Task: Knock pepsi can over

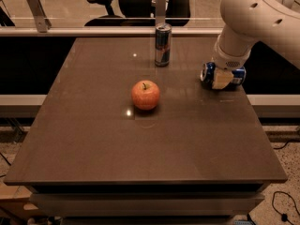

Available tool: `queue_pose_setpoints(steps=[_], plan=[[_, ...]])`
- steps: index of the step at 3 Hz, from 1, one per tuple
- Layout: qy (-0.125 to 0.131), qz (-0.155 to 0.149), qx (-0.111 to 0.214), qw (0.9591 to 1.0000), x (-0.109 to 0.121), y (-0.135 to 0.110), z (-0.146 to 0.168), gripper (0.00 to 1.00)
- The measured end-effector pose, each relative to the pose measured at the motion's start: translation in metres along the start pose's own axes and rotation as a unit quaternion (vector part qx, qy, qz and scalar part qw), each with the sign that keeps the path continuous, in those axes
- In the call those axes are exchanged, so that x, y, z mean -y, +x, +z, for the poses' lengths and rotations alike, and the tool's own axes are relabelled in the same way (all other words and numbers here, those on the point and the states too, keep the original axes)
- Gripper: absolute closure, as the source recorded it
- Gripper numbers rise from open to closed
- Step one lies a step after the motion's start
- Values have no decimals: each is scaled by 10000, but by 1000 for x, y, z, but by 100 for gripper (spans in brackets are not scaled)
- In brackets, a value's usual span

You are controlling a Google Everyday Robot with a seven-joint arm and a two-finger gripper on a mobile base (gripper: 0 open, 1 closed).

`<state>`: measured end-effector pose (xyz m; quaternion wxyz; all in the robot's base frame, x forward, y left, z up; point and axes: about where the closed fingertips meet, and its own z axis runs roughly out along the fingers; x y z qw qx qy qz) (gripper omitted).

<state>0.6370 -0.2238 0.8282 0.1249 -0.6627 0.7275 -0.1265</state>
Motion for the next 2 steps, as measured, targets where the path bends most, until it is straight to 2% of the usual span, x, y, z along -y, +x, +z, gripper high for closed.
queue_pose_setpoints(steps=[1,2], plan=[[-3,-1,-1,10000,0,0,-1,0],[-3,-1,-1,10000,0,0,-1,0]])
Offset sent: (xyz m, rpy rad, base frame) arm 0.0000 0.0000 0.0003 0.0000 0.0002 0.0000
